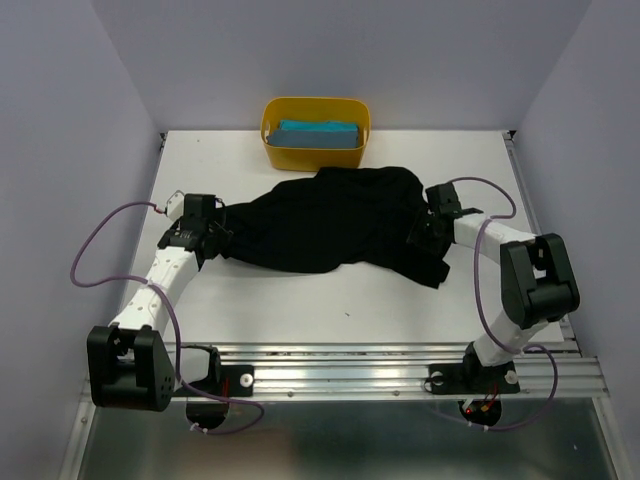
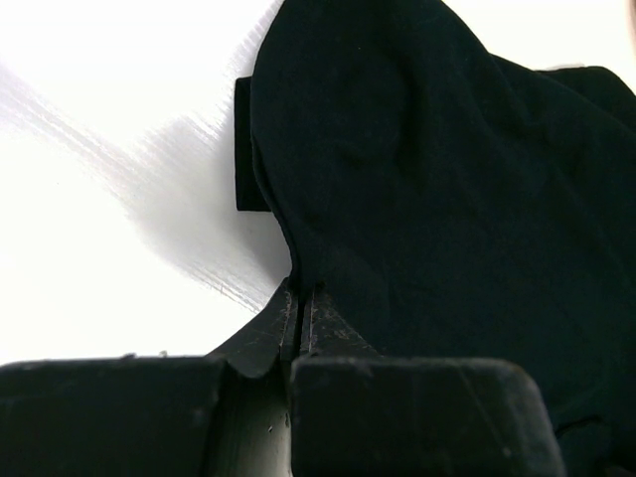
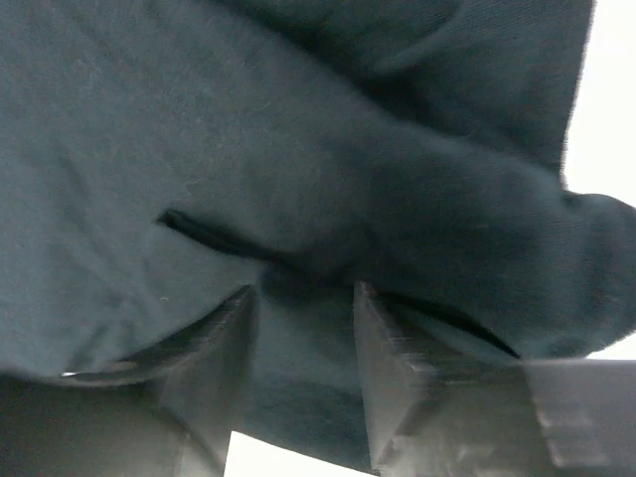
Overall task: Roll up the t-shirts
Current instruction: Flatten out the T-shirt at the center of the board.
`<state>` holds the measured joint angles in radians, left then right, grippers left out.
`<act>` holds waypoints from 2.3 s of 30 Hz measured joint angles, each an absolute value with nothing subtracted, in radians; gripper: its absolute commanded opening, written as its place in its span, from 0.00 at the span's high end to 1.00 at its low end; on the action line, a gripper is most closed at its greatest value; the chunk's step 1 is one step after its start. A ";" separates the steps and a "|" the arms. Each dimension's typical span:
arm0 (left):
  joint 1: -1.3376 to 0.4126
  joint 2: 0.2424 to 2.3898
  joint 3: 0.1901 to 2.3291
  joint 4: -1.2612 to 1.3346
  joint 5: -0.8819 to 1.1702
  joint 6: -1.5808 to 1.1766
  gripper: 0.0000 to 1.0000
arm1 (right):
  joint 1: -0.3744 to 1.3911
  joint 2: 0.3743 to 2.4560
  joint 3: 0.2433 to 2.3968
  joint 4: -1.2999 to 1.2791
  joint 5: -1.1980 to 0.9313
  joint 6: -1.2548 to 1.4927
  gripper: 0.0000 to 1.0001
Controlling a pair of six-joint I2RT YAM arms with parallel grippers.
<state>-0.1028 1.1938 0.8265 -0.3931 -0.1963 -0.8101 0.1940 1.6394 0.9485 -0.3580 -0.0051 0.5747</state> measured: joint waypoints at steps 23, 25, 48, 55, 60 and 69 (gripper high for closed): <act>-0.103 1.194 0.826 -0.393 -0.195 -0.810 1.00 | 0.294 1.540 0.926 -0.362 0.027 0.562 0.99; -0.103 1.194 0.826 -0.393 -0.195 -0.810 1.00 | 0.316 1.514 0.918 -0.375 0.027 0.563 0.99; -0.103 1.194 0.825 -0.384 -0.192 -0.810 1.00 | 0.785 1.105 0.687 -0.674 0.231 0.873 0.50; -0.103 1.188 0.810 -0.378 -0.191 -0.809 1.00 | 0.649 1.120 0.696 -0.666 0.295 0.997 0.28; -0.103 1.180 0.802 -0.378 -0.191 -0.799 1.00 | 0.533 1.099 0.599 -0.555 0.252 1.072 0.21; -0.103 1.169 0.799 -0.378 -0.183 -0.788 1.00 | 0.508 1.158 0.535 -0.426 0.237 1.108 0.30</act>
<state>-0.1028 1.1687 0.7986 -0.3779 -0.1829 -0.7879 0.5083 1.1580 0.5346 -0.4259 0.2367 1.1084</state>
